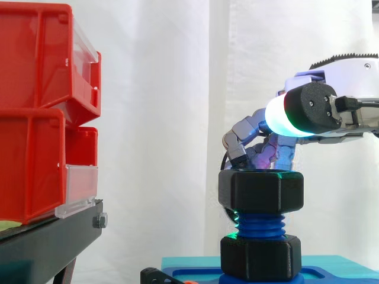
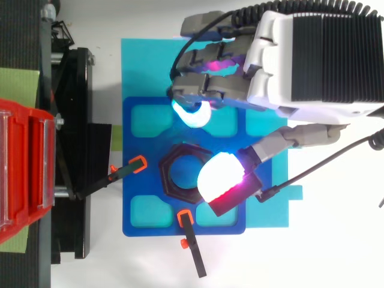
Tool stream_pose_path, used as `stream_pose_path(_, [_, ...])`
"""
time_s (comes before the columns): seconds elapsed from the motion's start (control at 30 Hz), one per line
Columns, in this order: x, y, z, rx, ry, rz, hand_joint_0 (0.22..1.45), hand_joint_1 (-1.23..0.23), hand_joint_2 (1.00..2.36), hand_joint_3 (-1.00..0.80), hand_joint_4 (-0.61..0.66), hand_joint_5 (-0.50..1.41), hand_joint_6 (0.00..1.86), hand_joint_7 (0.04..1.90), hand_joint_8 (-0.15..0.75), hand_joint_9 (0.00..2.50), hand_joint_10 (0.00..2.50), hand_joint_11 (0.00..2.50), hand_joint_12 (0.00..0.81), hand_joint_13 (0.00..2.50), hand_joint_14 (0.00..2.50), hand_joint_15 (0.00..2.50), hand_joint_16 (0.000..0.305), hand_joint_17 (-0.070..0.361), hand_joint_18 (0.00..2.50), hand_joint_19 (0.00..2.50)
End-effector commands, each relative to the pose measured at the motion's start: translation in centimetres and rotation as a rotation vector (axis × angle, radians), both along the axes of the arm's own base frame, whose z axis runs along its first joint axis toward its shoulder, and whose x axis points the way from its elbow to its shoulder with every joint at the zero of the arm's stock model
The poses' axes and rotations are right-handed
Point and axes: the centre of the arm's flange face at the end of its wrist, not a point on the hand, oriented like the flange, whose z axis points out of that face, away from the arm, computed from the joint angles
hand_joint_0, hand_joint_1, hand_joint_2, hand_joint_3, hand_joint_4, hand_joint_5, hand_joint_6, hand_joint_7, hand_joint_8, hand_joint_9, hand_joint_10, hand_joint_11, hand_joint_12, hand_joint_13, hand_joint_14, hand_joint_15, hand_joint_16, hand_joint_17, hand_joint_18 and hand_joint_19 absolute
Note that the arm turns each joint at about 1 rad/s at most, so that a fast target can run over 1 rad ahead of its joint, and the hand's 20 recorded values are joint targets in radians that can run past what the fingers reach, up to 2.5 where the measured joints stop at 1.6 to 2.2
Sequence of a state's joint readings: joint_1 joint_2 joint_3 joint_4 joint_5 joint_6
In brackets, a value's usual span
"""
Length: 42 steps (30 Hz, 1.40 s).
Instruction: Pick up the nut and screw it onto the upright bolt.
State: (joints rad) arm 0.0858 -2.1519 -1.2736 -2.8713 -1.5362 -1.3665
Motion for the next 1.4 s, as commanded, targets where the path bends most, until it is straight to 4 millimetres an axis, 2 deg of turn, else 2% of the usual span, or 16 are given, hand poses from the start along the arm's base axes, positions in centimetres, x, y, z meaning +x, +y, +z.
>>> stream_pose_path(0.0, [0.0, -0.3, 0.0, 0.001, 0.0, 0.001, 0.46, -0.06, 1.0, -0.5, 0.27, -0.06, 0.5, 0.92, 0.297, 1.01, 0.0, 0.0, 0.285, 0.64, 0.0, 0.0, 0.031, 0.071, 0.36, 0.0])
stream_pose_path(0.13, [0.3, -0.7, 1.0, 0.004, -0.02, -0.001, 0.44, -0.08, 1.0, -0.5, 0.2, -0.16, 0.5, 0.7, 0.292, 0.72, 0.0, 0.0, 0.346, 0.43, 0.0, 0.0, 0.043, 0.096, 0.22, 0.0])
stream_pose_path(0.2, [0.6, -1.1, 2.0, 0.004, -0.036, 0.004, 0.43, -0.08, 1.0, -0.5, 0.18, -0.18, 0.5, 0.65, 0.291, 0.64, 0.0, 0.0, 0.358, 0.36, 0.0, 0.0, 0.044, 0.1, 0.16, 0.0])
stream_pose_path(0.3, [0.7, -1.8, 2.9, 0.002, -0.037, 0.019, 0.43, -0.09, 1.0, -0.5, 0.17, -0.2, 0.5, 0.6, 0.284, 0.53, 0.0, 0.0, 0.375, 0.27, 0.0, 0.0, 0.048, 0.108, 0.07, 0.0])
stream_pose_path(0.5, [0.6, -2.4, 2.8, 0.002, -0.032, 0.013, 0.42, -0.09, 1.0, -0.5, 0.14, -0.21, 0.5, 0.57, 0.258, 0.32, 0.0, 0.0, 0.387, 0.11, 0.0, 0.0, 0.054, 0.121, 0.0, 0.0])
stream_pose_path(0.93, [1.2, 1.5, 2.9, -0.01, -0.051, 0.061, 0.42, -0.09, 1.0, -0.5, 0.14, -0.21, 0.5, 0.58, 0.253, 0.25, 0.0, 0.0, 0.392, 0.05, 0.0, 0.0, 0.055, 0.124, 0.0, 0.0])
stream_pose_path(1.1, [1.4, 4.7, 2.9, 0.0, -0.051, 0.104, 0.42, -0.09, 1.0, -0.5, 0.15, -0.2, 0.5, 0.59, 0.255, 0.25, 0.0, 0.0, 0.392, 0.05, 0.0, 0.0, 0.055, 0.124, 0.0, 0.0])
stream_pose_path(1.37, [1.5, 6.7, 2.8, 0.019, -0.047, 0.131, 0.43, -0.1, 1.0, -0.5, 0.17, -0.19, 0.5, 0.63, 0.266, 0.27, 0.0, 0.0, 0.392, 0.06, 0.0, 0.0, 0.055, 0.123, 0.0, 0.0])
